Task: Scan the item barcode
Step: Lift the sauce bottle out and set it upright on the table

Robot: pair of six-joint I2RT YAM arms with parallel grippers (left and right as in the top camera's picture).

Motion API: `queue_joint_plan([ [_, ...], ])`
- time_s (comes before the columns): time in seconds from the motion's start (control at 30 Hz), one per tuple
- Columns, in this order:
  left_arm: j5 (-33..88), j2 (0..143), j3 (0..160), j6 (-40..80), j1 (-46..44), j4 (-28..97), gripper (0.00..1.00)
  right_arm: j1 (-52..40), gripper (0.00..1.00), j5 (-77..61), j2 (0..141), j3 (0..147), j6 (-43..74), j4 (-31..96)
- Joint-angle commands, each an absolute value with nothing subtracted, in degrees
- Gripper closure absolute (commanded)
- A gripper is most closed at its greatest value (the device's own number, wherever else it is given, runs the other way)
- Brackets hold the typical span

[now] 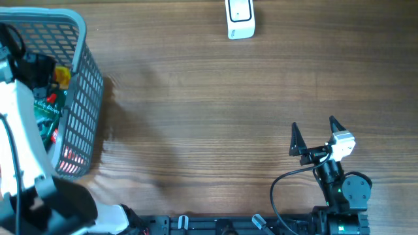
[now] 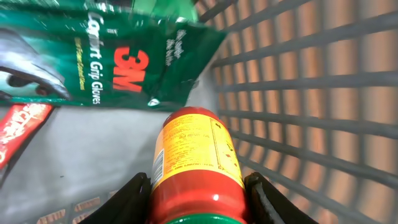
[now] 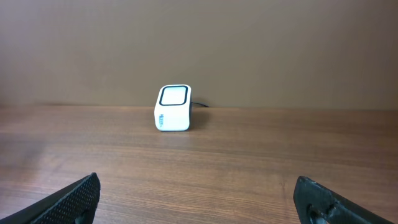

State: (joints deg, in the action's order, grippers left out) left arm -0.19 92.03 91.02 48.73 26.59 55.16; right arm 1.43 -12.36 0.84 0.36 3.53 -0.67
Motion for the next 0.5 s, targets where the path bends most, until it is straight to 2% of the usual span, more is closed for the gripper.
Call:
queue_joint_plan([
  [0.0, -2.0, 84.9, 91.2, 47.9, 26.5, 54.9, 0.58, 1.1, 0.0, -11.6, 0.3, 0.3, 3.0, -0.9],
  [0.3, -2.3, 71.5, 93.9, 45.3, 26.5, 55.2, 0.57, 1.1, 0.0, -11.6, 0.3, 0.3, 3.0, -0.9],
  [0.47, 3.2, 64.9, 93.9, 45.2, 26.5, 55.2, 0.57, 1.1, 0.0, -11.6, 0.3, 0.3, 3.0, -0.9],
])
